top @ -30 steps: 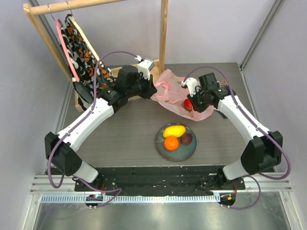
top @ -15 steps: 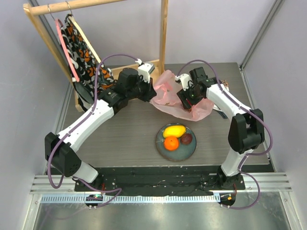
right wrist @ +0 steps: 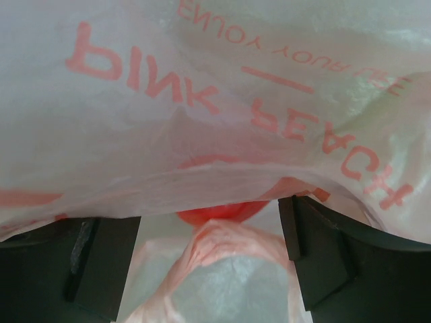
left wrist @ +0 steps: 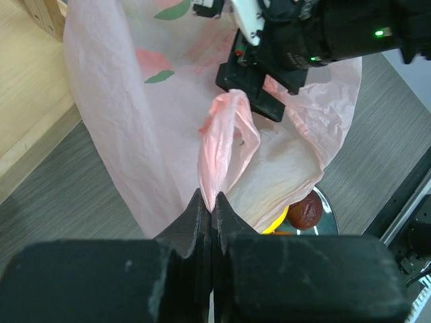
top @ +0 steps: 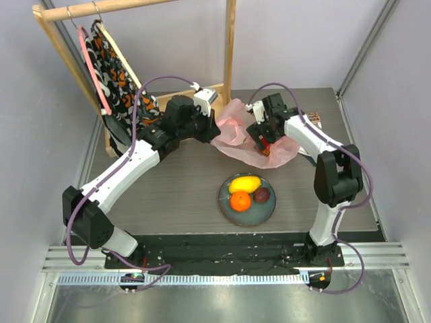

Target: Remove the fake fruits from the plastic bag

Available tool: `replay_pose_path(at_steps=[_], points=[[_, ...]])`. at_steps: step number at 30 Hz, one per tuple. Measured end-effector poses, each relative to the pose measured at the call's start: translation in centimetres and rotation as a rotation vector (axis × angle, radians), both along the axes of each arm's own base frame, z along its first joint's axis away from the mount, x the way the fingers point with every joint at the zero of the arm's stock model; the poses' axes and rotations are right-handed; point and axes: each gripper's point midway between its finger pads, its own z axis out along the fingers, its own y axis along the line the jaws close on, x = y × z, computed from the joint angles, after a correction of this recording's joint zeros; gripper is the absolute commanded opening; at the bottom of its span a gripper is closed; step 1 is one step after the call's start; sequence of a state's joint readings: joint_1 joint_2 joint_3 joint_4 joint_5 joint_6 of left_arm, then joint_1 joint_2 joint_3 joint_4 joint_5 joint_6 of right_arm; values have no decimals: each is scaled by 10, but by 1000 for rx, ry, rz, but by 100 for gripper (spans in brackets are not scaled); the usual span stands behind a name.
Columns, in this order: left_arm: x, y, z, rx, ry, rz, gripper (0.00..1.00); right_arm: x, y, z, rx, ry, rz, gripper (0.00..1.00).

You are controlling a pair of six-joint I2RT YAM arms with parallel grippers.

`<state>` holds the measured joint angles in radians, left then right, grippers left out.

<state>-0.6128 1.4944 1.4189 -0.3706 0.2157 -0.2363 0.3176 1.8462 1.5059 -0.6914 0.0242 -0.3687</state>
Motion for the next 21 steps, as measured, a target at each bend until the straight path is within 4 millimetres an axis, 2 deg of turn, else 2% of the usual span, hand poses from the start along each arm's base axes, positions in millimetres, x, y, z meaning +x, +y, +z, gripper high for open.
replay_pose_path(at_steps=[7,9,12,13,16,18,21], points=[[-1,0,-1,-1,2,-5,0,16,-2,-30,-47,32,-16,88],[-1,0,-2,1,3,-5,0,20,-2,-31,-56,27,-15,76],[-1,0,-3,5,5,-6,0,27,-3,-29,-73,13,-5,59],[-1,0,-4,6,6,-6,0,27,-3,-28,-75,13,-2,51],[0,1,-4,6,5,-4,0,27,0,-22,-67,10,24,43],[0,2,-4,6,5,-2,0,24,4,-14,-41,10,47,41],[0,2,-4,6,5,-1,0,16,11,9,14,-9,71,41]])
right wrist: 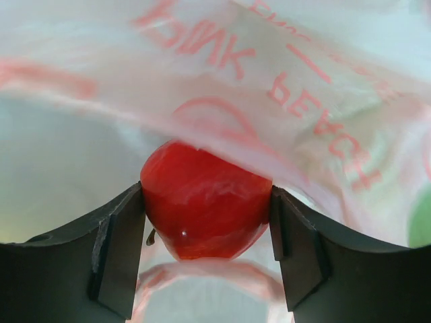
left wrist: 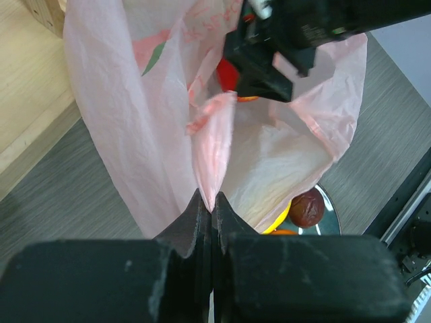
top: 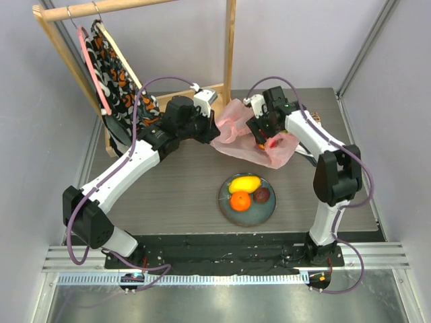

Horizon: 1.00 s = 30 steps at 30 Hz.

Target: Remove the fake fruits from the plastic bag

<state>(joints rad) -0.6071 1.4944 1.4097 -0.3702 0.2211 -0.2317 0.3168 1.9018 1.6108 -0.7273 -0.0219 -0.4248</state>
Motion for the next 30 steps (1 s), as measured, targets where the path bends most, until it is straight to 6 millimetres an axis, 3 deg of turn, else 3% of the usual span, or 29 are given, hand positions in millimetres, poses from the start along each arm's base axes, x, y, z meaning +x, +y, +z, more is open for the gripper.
replay_pose_path(at_steps=[5,9,11,13,17,22,25,30], points=[[0,0,0,-1,-1,0,0,-20,14,76,142,-105,43,43],[2,1,2,-6,-6,5,0,-50,21,137,242,-199,102,44],[5,1,2,-12,-7,13,0,-71,23,158,284,-239,154,44],[8,3,1,-16,-1,24,0,-101,23,164,310,-241,219,48],[12,5,-4,-13,11,37,0,-163,25,137,307,-128,379,44],[16,9,-4,-6,6,49,0,-228,29,69,252,151,601,47],[16,9,-4,-1,1,47,0,-251,28,43,227,286,680,47],[17,11,-5,12,-12,43,0,-271,38,15,190,426,797,49]])
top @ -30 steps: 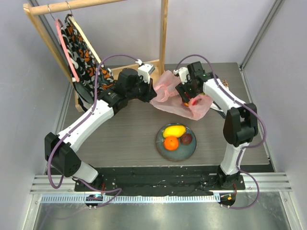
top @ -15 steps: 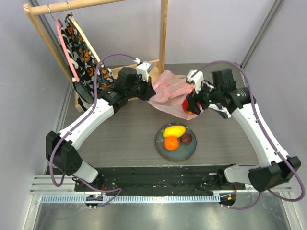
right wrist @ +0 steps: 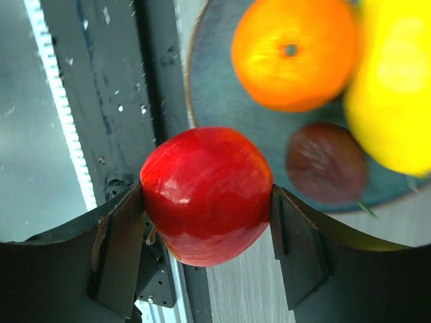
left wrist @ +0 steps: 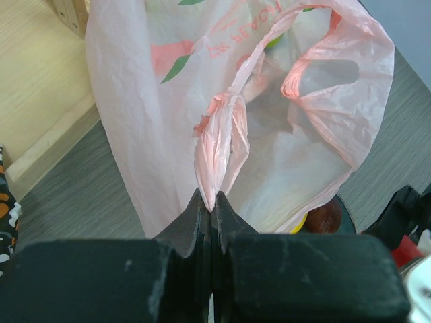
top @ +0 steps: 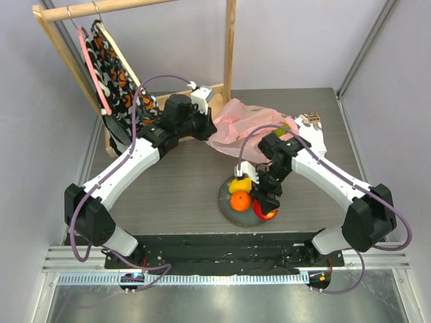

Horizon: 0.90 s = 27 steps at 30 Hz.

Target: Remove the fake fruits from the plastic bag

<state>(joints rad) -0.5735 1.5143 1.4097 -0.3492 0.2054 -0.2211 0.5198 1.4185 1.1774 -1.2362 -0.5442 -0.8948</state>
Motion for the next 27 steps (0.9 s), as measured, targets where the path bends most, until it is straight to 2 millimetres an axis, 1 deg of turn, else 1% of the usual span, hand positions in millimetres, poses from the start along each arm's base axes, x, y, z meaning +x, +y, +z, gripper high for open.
replay_pose_path(at_steps=[3,5,8,10,12,15,17,18,19,27], points=[[1,1,0,9,-8,-3,0,-14,0,-15,-34,37,52,51],[1,2,-1,14,-12,-4,0,-15,-1,-19,-52,43,67,51],[1,5,-4,20,-10,0,0,-13,-1,-29,-80,61,78,52],[2,6,-5,23,-6,2,0,-10,-1,-35,-94,68,80,55],[2,7,-6,25,-5,4,0,-8,0,-40,-105,70,87,61],[2,8,-7,28,-4,3,0,-5,1,-47,-122,71,97,65],[2,8,-7,29,-6,3,0,-4,2,-50,-130,68,103,70],[2,8,-7,29,-7,2,0,-3,3,-51,-132,63,104,75],[2,8,-8,31,-7,1,0,-2,3,-51,-133,58,107,99],[-1,8,-8,31,-6,-11,0,-1,3,-53,-161,35,112,99]])
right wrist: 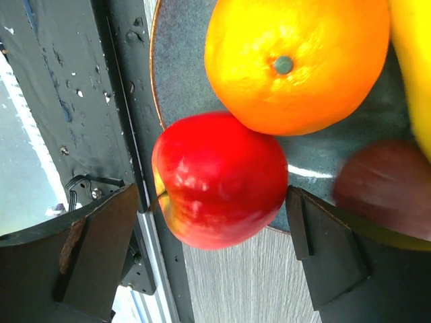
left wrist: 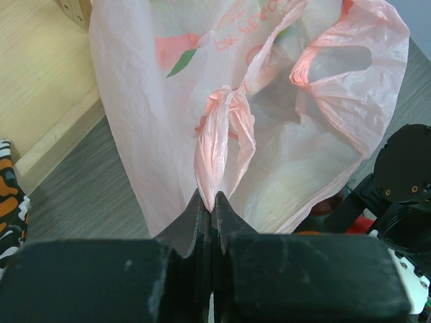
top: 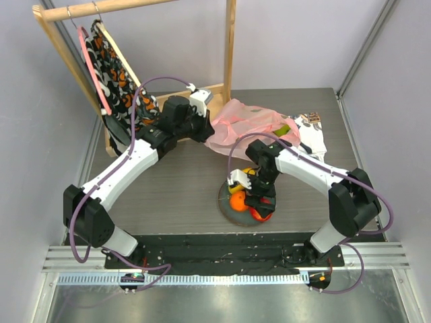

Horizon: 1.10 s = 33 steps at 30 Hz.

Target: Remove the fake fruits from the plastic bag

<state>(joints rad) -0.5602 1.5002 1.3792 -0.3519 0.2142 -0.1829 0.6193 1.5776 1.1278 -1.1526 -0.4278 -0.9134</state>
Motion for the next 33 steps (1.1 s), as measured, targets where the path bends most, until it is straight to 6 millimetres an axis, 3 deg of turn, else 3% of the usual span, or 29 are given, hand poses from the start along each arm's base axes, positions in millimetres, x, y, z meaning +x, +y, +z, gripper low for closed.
replay_pose_path(at_steps=[5,14,16,19,21,26,33], points=[[-1,-1,0,-4,2,-8,0,4,-1,15,-20,-7,-8,100],[-2,-2,0,-4,1,-15,0,51,11,94,77,-237,-37,100],[-2,-2,1,-5,0,-17,0,71,2,118,126,-315,-116,100],[-4,-2,4,-12,-3,-25,0,121,-22,150,180,-433,-345,100],[-6,-3,6,-18,-2,-33,0,157,-38,162,194,-505,-485,91],[-11,-7,11,-48,9,-55,0,213,-42,145,183,-581,-627,71],[-11,-10,25,-75,-5,-64,0,257,-40,78,68,-521,-693,47]])
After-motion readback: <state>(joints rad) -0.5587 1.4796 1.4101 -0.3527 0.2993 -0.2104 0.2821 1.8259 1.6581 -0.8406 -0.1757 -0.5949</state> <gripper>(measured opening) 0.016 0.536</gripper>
